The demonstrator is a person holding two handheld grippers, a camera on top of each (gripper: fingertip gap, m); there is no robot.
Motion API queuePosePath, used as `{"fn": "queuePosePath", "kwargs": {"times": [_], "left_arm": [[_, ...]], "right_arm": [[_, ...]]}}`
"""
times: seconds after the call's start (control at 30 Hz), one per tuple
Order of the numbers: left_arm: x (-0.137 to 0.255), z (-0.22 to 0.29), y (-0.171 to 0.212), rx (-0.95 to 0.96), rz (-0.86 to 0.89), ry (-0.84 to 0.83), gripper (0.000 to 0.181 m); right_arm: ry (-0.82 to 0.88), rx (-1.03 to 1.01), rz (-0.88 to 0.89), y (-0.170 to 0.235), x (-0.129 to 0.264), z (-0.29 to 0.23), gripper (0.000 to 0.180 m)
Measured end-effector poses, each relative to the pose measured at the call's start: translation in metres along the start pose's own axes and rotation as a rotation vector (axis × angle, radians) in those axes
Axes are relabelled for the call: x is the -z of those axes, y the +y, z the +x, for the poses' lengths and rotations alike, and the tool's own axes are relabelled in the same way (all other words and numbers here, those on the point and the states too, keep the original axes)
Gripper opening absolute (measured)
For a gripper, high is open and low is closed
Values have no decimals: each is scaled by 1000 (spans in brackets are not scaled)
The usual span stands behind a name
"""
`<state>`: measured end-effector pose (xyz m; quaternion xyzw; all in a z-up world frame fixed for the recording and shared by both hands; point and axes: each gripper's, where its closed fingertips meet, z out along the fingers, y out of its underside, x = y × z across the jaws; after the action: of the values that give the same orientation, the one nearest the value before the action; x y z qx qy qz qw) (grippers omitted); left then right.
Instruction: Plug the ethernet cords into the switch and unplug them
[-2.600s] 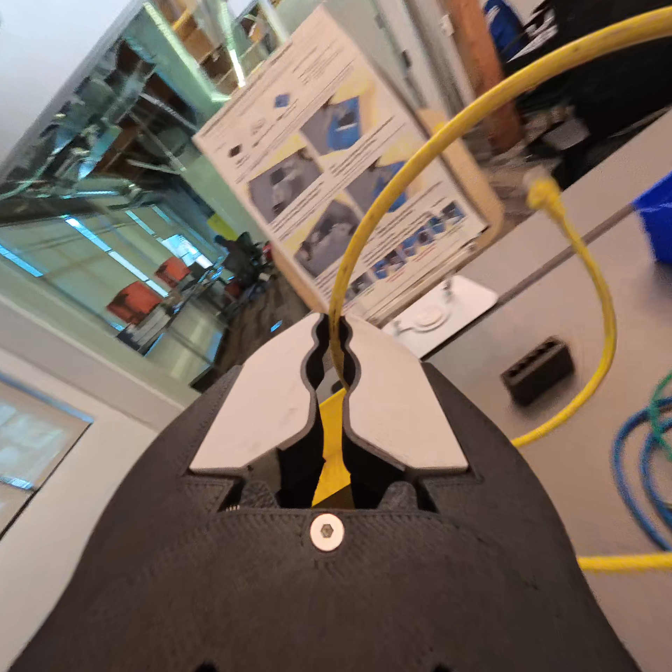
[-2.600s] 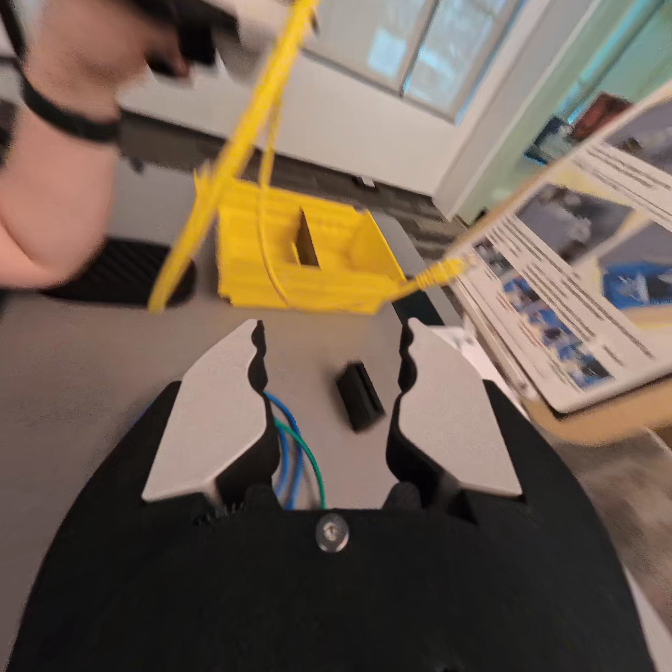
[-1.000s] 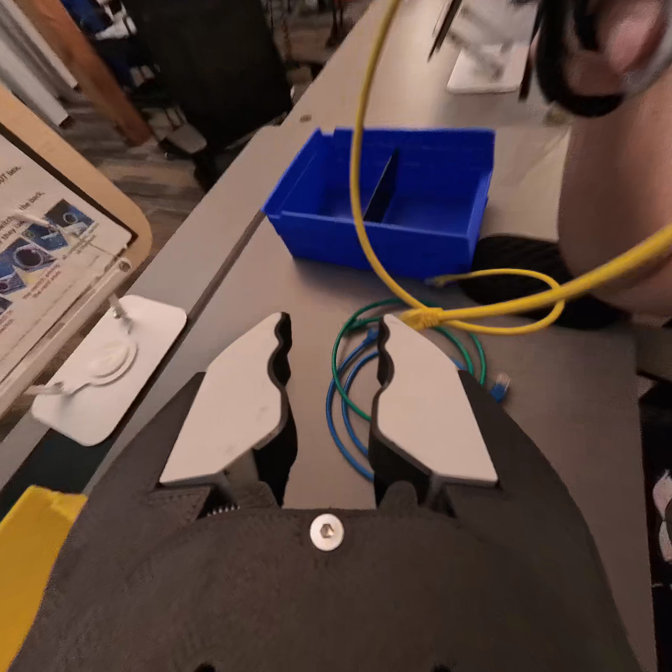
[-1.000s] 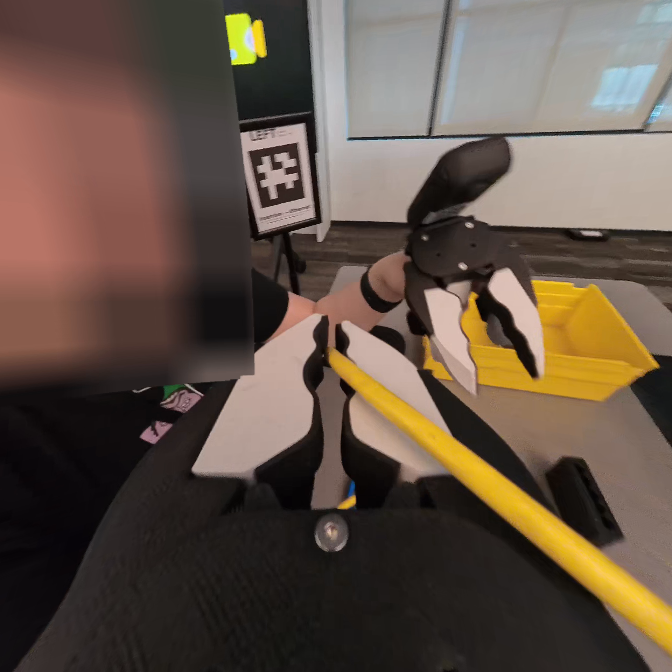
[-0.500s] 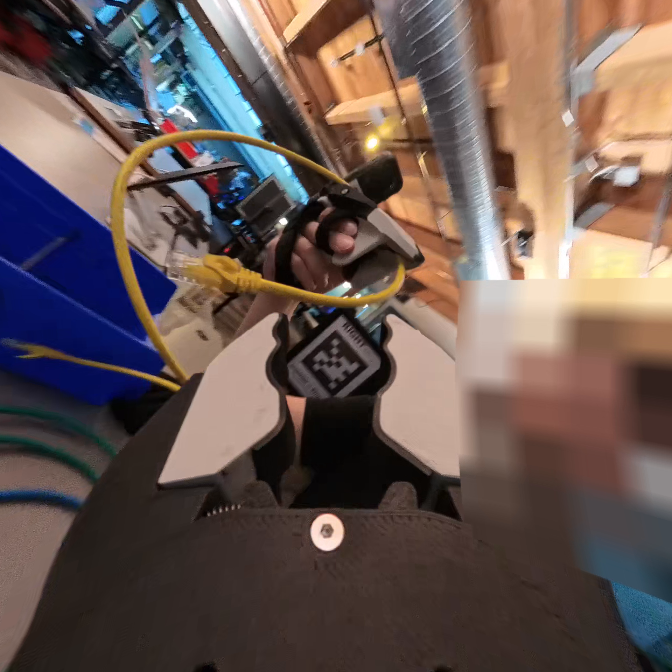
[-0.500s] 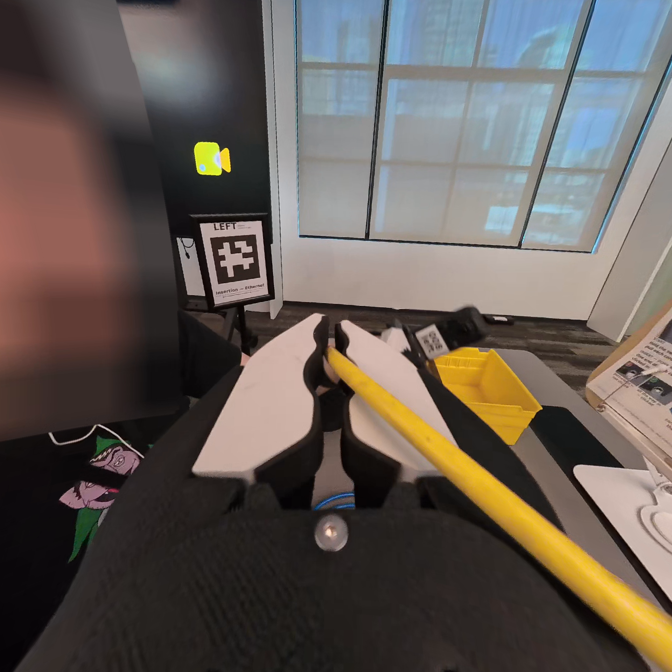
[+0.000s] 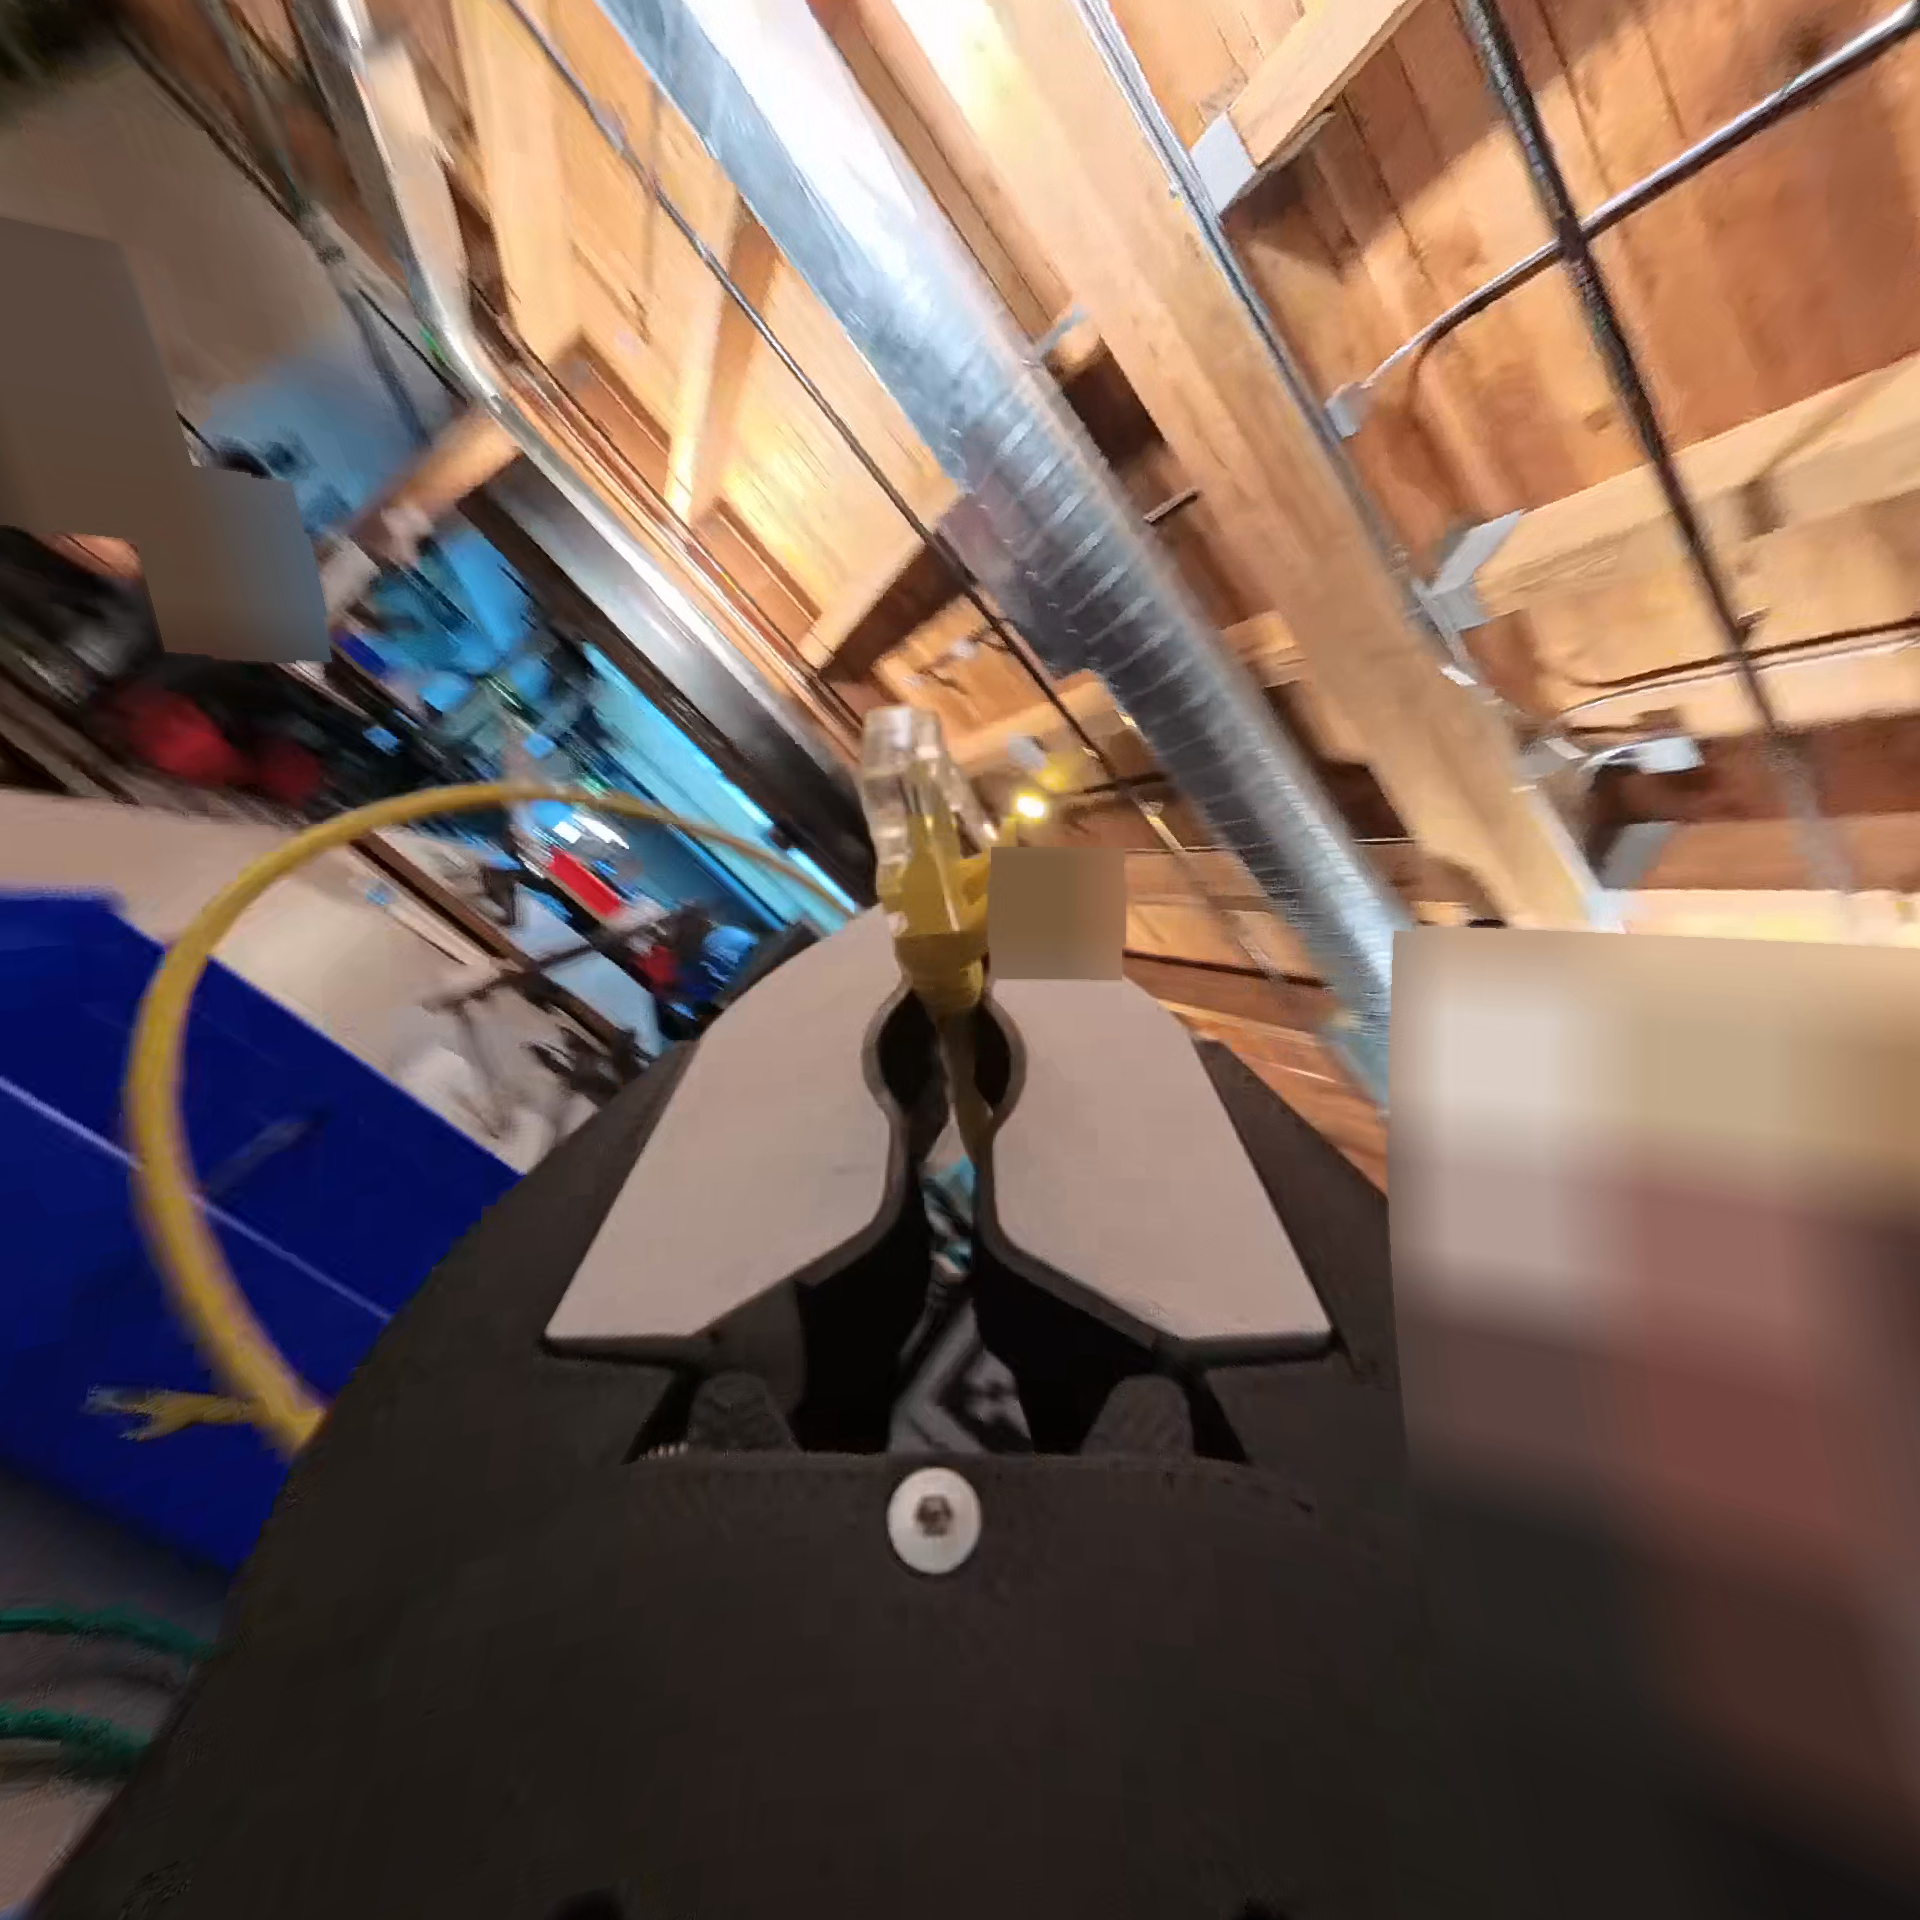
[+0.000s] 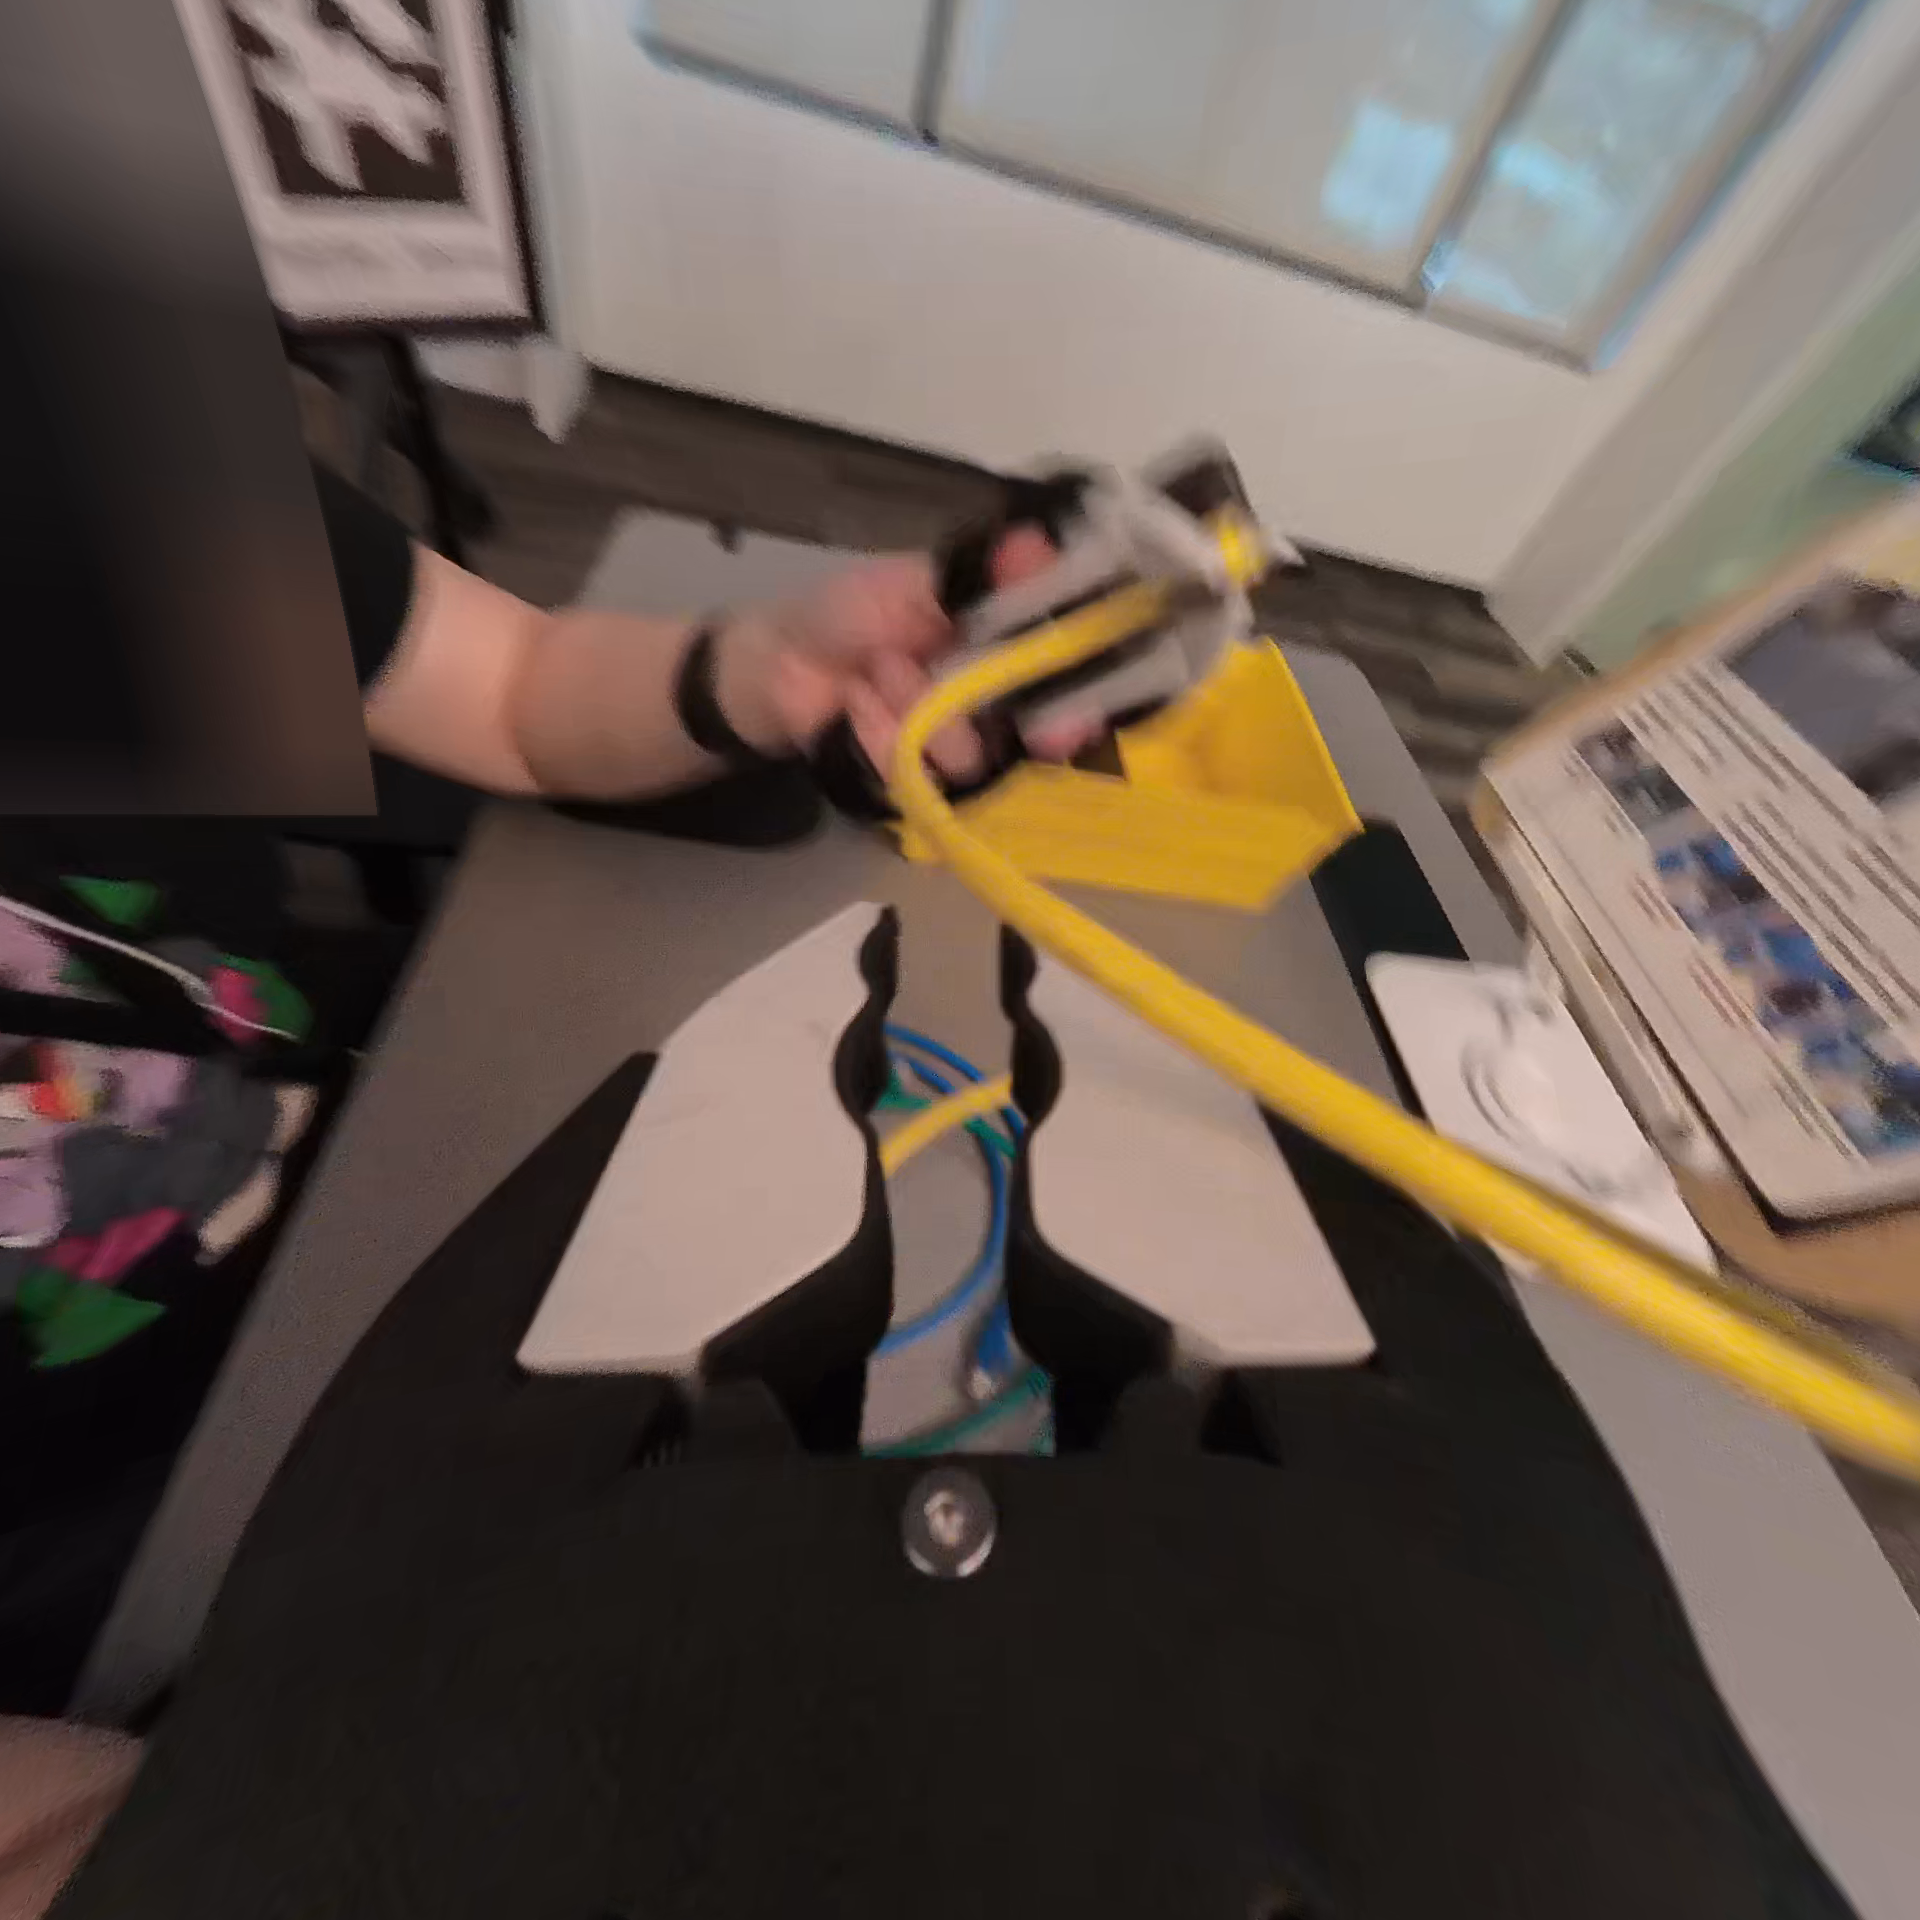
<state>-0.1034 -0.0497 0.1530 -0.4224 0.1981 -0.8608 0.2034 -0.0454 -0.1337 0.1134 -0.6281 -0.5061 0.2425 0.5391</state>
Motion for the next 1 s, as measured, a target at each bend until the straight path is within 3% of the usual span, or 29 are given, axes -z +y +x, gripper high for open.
{"fn": "queuePosePath", "kwargs": {"times": [0.07, 0.23, 0.27, 0.33, 0.43, 0.5, 0.6, 0.7, 0.83, 0.9, 1.0], "left_arm": [[8, 8, -16, -100, 54, -58, 1], [23, 20, -40, -216, 191, -132, 1], [24, 22, -40, -222, 198, -138, 1], [23, 22, -38, -235, 176, -163, 0], [24, 20, -39, -256, 156, -210, 0], [28, 21, -43, -253, 172, -218, 0], [31, 25, -47, -259, 192, -220, 1], [28, 33, -44, -284, 190, -214, 0], [29, 46, -45, -316, 210, -203, 0], [28, 52, -44, -305, 218, -179, 0], [22, 58, -35, -260, 188, -135, 0]], "right_arm": [[46, -17, -82, 25, -5, 15, 36], [-126, -86, -117, 42, -61, 3, 53], [-199, -107, -140, 43, -76, -10, 53], [-367, -106, -273, 54, -95, -43, 34], [-253, -9, -486, 69, -108, -47, 30], [-203, 83, -507, 66, -105, -50, 28], [-176, 154, -367, 41, -116, -58, 31], [-93, 110, -295, 34, -153, -51, 42], [242, -19, -268, 46, -194, 1, 24], [397, -70, -22, 26, -194, 20, 26], [545, -12, 313, -12, -165, 32, 50]]}}
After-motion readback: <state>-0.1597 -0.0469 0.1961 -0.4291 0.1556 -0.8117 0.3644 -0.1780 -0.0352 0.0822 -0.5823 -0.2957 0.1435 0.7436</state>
